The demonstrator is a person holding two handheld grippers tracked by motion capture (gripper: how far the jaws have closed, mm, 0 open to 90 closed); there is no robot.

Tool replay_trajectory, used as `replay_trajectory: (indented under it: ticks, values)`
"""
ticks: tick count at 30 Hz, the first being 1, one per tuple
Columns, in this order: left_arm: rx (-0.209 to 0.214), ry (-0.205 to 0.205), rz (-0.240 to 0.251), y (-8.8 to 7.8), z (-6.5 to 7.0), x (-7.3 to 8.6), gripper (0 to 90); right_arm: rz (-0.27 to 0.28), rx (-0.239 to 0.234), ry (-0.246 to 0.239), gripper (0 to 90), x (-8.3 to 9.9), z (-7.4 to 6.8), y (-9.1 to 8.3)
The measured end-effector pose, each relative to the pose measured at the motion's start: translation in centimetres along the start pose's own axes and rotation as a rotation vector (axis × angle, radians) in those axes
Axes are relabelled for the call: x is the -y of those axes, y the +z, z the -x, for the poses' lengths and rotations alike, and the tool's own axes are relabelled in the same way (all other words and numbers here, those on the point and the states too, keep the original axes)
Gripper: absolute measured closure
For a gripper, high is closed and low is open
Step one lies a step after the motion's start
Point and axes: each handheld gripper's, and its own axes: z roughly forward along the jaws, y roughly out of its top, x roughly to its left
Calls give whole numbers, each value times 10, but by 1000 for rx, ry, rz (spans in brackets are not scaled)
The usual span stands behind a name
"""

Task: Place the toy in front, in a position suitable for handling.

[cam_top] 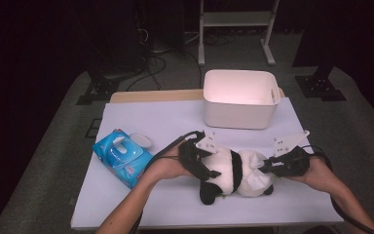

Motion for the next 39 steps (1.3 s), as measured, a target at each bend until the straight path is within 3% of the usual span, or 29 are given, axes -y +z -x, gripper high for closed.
replay_trajectory:
  ticks: [4,9,12,17,19,23,29,33,35,39]
  values:
    - [50,-29,22,-4,-2,-1,231,3,-7,-5,797,4,-6,-1]
    - [56,-21,-30,7,3,1,228,29,2,-11,798,1,-7,-2]
    - [49,-16,-34,8,6,0,229,52,-12,-42,797,-11,-12,1]
    - [24,-2,-67,9,9,0,234,28,-23,-135,797,-37,-26,21]
    - [29,-13,-54,8,9,3,236,24,-21,-144,797,-38,-26,21]
    - [36,-22,-30,8,8,7,239,46,-9,-95,796,-22,-20,9]
    - [38,-25,-20,8,8,9,240,90,30,41,794,26,-14,-15]
    - [42,-31,-20,8,8,9,240,104,46,104,792,50,-11,-21]
    - [43,-32,-24,9,8,8,240,116,40,121,791,54,-10,-22]
    - [43,-25,-30,9,10,8,240,128,29,103,790,45,-8,-20]
